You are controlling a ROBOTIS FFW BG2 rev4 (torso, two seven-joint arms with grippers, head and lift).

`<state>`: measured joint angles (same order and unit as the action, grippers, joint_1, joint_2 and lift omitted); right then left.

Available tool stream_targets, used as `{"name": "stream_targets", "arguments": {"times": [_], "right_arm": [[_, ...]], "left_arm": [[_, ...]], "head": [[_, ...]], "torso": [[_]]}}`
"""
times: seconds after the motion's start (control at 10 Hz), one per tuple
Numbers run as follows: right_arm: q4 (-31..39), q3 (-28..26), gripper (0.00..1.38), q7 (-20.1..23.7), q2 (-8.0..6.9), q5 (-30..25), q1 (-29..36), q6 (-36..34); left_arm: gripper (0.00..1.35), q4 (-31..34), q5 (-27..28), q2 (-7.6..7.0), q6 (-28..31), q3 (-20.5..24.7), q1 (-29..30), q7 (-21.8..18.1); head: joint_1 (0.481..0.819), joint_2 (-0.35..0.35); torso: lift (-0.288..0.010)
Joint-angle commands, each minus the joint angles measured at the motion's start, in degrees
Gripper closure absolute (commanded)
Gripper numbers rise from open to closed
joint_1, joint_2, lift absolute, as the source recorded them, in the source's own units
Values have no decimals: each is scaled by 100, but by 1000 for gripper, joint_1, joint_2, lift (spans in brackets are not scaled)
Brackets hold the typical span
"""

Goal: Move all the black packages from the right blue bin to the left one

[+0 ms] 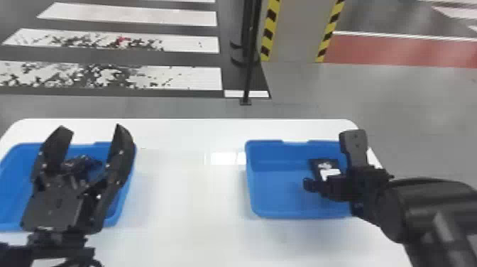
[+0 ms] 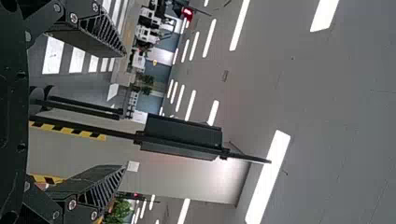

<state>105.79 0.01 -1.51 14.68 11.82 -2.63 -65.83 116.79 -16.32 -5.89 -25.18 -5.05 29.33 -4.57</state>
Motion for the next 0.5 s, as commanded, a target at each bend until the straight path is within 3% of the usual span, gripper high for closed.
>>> {"name": "stream_targets", "arguments": {"times": [0.0, 0.4], "right_arm": [[-11, -1, 159, -95, -9, 18, -19, -181], [-180, -35, 223, -341, -44, 189, -61, -336]], "left_arm": [[202, -1, -2, -9, 0, 2, -8, 0], [202, -1, -25, 0, -42, 36, 20, 0]], "head": [[695, -119], [695, -130]], "torso": [[-132], [-132]]}}
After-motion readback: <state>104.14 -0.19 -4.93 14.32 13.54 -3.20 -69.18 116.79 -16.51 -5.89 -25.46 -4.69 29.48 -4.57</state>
